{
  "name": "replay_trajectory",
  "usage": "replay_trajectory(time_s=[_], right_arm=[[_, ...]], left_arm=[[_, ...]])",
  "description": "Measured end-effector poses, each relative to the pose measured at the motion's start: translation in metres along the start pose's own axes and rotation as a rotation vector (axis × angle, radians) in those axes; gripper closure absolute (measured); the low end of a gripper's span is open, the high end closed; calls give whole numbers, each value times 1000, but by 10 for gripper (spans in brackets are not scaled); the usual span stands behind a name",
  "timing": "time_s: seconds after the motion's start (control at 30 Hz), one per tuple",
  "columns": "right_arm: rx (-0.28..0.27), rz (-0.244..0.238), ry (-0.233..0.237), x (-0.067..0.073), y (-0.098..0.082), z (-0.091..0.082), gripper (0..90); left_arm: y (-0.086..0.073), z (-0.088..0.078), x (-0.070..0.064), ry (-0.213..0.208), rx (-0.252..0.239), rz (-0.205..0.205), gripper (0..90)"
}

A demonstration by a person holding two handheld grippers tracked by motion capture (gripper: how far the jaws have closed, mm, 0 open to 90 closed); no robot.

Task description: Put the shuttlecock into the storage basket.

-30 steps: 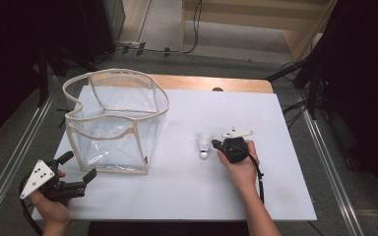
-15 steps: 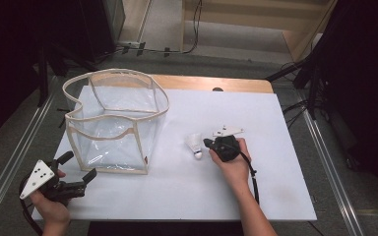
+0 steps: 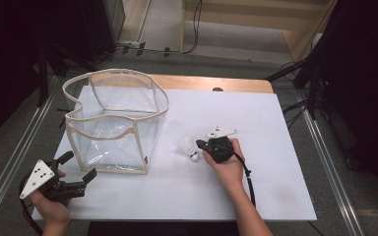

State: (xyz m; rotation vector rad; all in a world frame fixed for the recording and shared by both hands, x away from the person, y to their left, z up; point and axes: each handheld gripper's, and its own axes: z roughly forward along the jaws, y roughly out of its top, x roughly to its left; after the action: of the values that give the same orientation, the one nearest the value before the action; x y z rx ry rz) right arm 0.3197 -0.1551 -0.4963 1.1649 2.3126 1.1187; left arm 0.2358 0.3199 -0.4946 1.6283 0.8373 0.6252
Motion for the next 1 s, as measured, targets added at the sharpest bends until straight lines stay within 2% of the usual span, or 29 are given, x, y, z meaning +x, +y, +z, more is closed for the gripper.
replay_trajectory(time_s=[0.2,0.3,0.53,0.6,0.7,0.73,0.77,0.87,0.93,1.0], right_arm=[[0,-18,7,4,1,2,877],[-8,-7,5,3,1,-1,873],[-49,53,-11,-4,3,-16,503],[-49,60,-6,-4,4,-20,354],[-48,58,-25,-4,4,-24,96],[-48,60,-22,-4,4,-25,38],[-48,66,-14,-5,4,-26,0],[-55,99,-3,-6,4,-29,0],[-65,102,17,-6,4,-32,0],[-65,101,15,-3,4,-33,0]], left_arm=[[0,0,0,0,-1,-2,0],[0,0,0,-1,-2,-2,0],[0,0,0,0,-2,-3,0],[0,0,0,0,-2,-3,0],[0,0,0,0,0,-1,0],[0,0,0,1,0,-1,0],[0,0,0,1,-1,-2,0],[0,0,0,1,-1,-2,0],[0,0,0,1,0,-1,0],[0,0,0,1,-1,-2,0]])
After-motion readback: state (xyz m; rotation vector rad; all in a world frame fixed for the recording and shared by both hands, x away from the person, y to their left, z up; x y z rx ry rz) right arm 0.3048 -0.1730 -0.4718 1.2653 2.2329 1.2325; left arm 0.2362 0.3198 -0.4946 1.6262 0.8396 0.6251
